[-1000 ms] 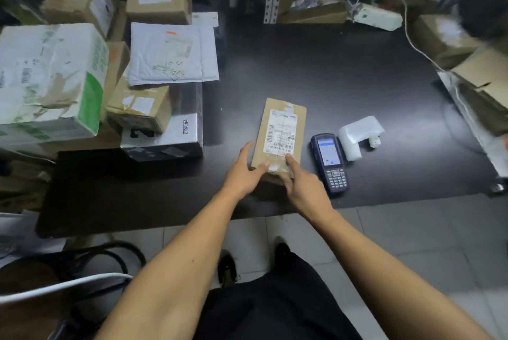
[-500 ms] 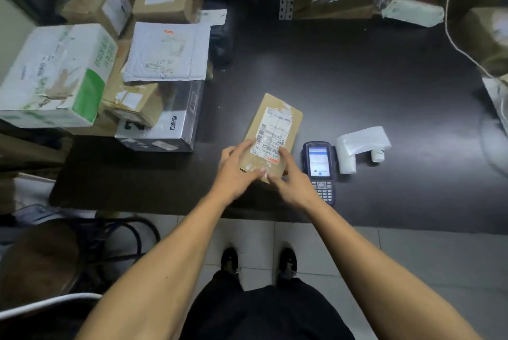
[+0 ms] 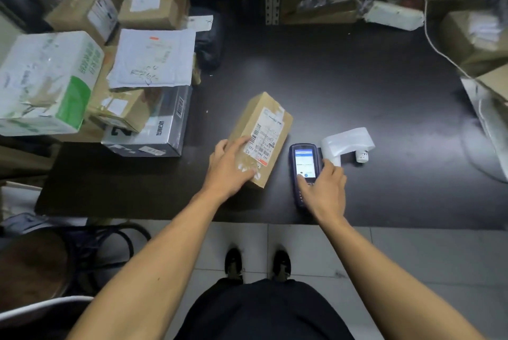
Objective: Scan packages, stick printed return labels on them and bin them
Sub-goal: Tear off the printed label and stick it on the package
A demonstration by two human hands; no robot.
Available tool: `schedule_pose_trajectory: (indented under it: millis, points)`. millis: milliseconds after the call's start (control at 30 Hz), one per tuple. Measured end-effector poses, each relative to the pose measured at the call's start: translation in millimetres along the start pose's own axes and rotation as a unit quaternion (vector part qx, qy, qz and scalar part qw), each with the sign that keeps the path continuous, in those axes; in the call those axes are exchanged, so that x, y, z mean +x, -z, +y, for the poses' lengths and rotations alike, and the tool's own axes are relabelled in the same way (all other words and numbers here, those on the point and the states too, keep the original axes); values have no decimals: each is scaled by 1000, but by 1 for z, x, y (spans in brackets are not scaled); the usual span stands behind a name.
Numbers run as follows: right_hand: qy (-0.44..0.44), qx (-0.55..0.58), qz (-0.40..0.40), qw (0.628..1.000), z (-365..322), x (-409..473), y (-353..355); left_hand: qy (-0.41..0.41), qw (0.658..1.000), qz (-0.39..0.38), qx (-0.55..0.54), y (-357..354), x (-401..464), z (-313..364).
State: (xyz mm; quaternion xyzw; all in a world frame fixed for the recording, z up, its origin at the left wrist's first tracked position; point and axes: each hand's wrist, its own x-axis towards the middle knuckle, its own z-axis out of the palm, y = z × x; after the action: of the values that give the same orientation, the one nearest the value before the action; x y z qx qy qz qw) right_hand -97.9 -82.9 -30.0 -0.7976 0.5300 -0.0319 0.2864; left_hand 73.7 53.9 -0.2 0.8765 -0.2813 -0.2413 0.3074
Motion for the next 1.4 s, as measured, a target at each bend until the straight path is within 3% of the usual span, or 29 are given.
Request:
schedule_pose_trajectory:
  millis: [133,333,533,733,1400]
  points:
    - [-51,-18,-74,996,-1,0,-6,-64,988,-23,138,19,7,1]
    - [-60,-4,-84,995,-11,8,-11,-44,988,-35,141,24,10,-2]
    - [55,75,-115,989,-9,8,17,-56,987,-33,150,26,12,-6]
    - [194,-12,-167,967,-21,15,52,-60,986,-30,155,23,12,-8]
    - [221,-14,-141,965,-15,12,68,-57,981,-34,182,23,9,-3]
